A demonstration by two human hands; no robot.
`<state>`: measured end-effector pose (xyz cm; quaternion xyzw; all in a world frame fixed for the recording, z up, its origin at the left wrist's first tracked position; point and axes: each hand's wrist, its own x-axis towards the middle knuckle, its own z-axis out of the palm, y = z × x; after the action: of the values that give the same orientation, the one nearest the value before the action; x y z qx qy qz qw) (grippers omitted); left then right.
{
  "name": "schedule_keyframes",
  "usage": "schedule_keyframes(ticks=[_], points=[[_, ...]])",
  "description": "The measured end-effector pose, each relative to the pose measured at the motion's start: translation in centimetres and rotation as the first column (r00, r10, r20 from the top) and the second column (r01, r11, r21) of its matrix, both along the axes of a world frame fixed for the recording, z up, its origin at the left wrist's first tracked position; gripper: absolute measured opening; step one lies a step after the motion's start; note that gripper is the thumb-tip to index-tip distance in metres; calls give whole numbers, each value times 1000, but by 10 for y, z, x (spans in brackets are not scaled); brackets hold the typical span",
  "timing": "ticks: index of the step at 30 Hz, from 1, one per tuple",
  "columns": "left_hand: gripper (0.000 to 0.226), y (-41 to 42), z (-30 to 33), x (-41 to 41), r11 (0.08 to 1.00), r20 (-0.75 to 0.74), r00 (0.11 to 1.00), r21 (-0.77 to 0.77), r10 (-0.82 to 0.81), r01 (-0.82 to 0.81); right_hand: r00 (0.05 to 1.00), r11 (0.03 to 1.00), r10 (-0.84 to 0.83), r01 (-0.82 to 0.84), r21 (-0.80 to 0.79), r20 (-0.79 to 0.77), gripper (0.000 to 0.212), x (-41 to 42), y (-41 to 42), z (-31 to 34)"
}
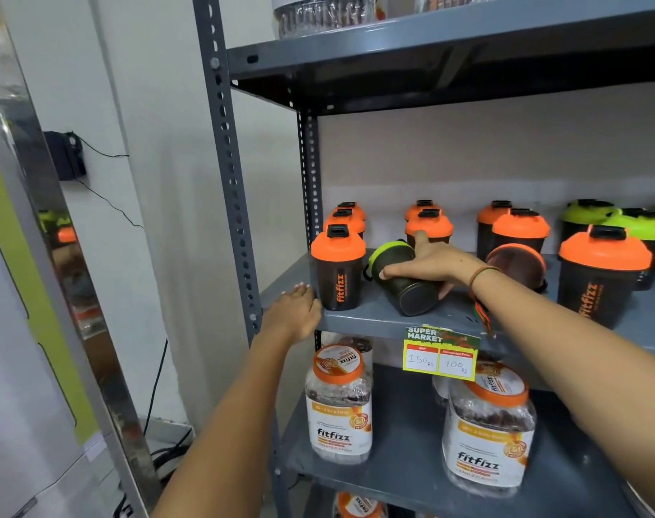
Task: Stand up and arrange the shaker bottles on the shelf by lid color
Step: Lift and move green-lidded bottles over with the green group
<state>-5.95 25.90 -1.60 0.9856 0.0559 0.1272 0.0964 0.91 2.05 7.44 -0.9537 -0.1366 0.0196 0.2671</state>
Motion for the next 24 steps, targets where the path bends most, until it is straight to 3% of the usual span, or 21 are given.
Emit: schedule_keyframes(ticks=[4,8,12,18,24], points=[[55,-1,0,-1,1000,5,1000,-3,-2,2,999,967,39,-39,253,8,75,-13,-14,-1],[55,0,1,1,1000,1,1000,0,-3,3,987,808,139,-67,585,-79,75,-26,-31,2],[54,-1,0,1,1000,18,1000,9,-5,5,978,629,198,-76,774,-65,28,-47,-62,10],[53,1,-2,3,1000,20,1000,4,-20,20,988,413,133,-126,902,77,10,-82,-126,24],[45,3,-3,9,999,48,998,2,-36,36,959,344,-155,-174,923,238,31,-94,-215,23]])
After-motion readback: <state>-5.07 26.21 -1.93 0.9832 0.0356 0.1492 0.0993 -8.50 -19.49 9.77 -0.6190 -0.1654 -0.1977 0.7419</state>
